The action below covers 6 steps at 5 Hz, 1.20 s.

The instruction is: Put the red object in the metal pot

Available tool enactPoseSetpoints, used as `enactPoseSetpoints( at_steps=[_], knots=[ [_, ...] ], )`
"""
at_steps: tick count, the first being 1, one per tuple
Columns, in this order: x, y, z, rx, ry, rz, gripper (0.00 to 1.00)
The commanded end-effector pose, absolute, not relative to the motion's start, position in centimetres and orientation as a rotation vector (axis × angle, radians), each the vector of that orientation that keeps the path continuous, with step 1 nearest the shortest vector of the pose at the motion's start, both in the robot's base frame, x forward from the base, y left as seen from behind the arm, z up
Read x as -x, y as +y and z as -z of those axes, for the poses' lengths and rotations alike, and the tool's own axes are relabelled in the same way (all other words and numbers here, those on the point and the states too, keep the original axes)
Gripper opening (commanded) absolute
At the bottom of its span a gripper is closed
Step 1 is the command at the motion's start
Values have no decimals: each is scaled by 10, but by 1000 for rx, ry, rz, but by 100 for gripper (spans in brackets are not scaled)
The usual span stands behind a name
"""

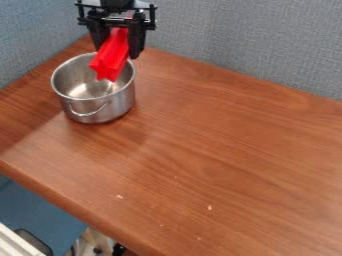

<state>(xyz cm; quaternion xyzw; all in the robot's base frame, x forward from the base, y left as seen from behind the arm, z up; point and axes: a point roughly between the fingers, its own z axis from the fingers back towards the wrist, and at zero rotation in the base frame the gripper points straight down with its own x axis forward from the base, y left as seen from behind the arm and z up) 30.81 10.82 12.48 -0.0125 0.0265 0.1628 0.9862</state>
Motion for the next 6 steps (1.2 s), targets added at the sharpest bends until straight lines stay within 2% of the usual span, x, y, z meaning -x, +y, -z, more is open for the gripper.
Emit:
enactPoseSetpoints(
  at_steps=[1, 6],
  knots=[
    [-307, 110, -146, 15, -24, -345, 0],
    [-307, 119, -137, -28, -30, -400, 0]
  ],
)
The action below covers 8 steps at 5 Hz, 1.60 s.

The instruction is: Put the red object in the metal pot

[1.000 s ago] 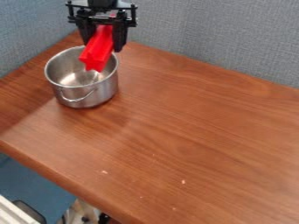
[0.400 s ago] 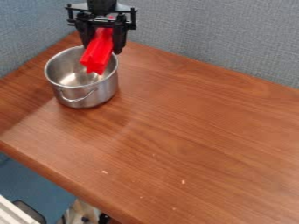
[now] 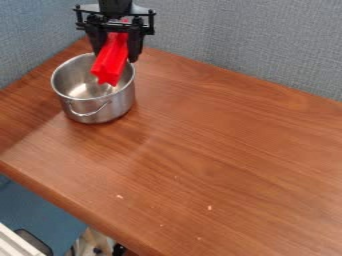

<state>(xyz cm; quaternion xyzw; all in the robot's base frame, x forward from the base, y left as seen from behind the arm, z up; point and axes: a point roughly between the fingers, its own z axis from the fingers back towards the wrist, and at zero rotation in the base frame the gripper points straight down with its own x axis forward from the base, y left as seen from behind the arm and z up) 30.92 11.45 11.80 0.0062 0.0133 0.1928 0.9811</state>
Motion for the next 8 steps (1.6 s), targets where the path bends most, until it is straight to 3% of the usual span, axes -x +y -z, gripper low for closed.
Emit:
enactPoseSetpoints(
  at_steps=[1, 4, 5, 8],
  knots=[
    [-307, 122, -134, -41, -25, -412, 0],
    [-310, 144, -110, -91, 20, -457, 0],
    [-311, 147, -103, -111, 32, -463, 100],
    [-309, 155, -80, -156, 70, -486, 100]
  ],
)
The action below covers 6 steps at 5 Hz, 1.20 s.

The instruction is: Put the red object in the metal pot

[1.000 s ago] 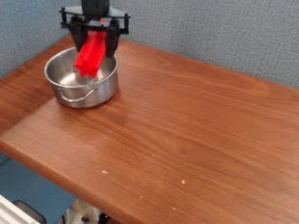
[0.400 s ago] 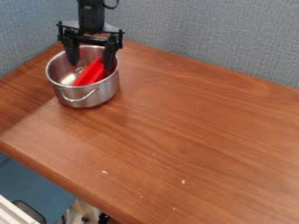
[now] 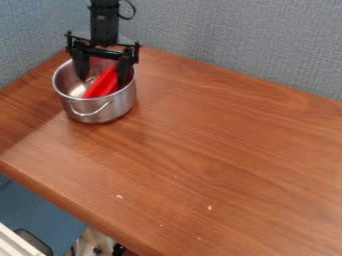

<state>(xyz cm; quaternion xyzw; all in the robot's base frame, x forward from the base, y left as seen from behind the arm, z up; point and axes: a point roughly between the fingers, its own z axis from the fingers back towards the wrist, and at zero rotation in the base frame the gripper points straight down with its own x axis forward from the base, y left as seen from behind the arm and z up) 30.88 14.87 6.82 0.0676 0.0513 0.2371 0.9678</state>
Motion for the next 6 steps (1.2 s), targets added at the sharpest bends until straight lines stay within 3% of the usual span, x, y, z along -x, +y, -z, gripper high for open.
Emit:
enactPoseSetpoints(
  at_steps=[1, 2, 6],
  knots=[
    [-308, 157, -72, -171, 86, -494, 100],
    [-308, 159, -67, -174, 91, -498, 0],
    [-306, 158, -80, -156, 89, -509, 0]
  ],
)
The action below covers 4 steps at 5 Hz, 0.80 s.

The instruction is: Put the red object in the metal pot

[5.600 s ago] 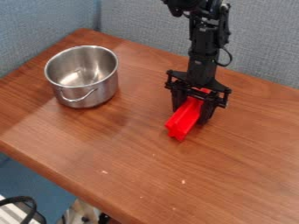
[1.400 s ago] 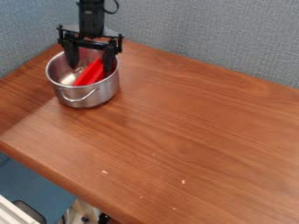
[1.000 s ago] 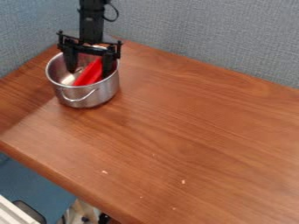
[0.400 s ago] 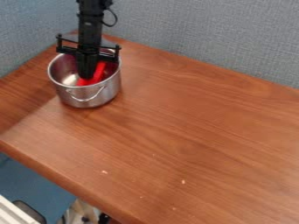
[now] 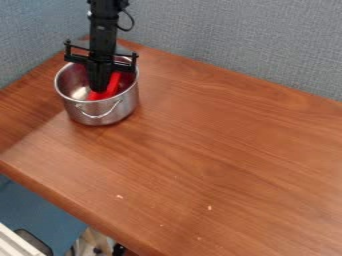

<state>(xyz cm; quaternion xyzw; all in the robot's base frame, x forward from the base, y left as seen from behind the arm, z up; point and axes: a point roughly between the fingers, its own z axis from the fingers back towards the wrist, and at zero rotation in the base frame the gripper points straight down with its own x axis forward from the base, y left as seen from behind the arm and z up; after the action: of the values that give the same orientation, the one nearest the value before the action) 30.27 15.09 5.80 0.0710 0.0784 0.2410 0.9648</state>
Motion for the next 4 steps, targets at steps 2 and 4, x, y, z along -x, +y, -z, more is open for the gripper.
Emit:
enactPoseSetpoints(
  at_steps=[2, 4],
  knots=[
    [-306, 158, -93, -146, 76, -512, 0],
    [-306, 159, -111, -136, 45, -523, 0]
  ],
)
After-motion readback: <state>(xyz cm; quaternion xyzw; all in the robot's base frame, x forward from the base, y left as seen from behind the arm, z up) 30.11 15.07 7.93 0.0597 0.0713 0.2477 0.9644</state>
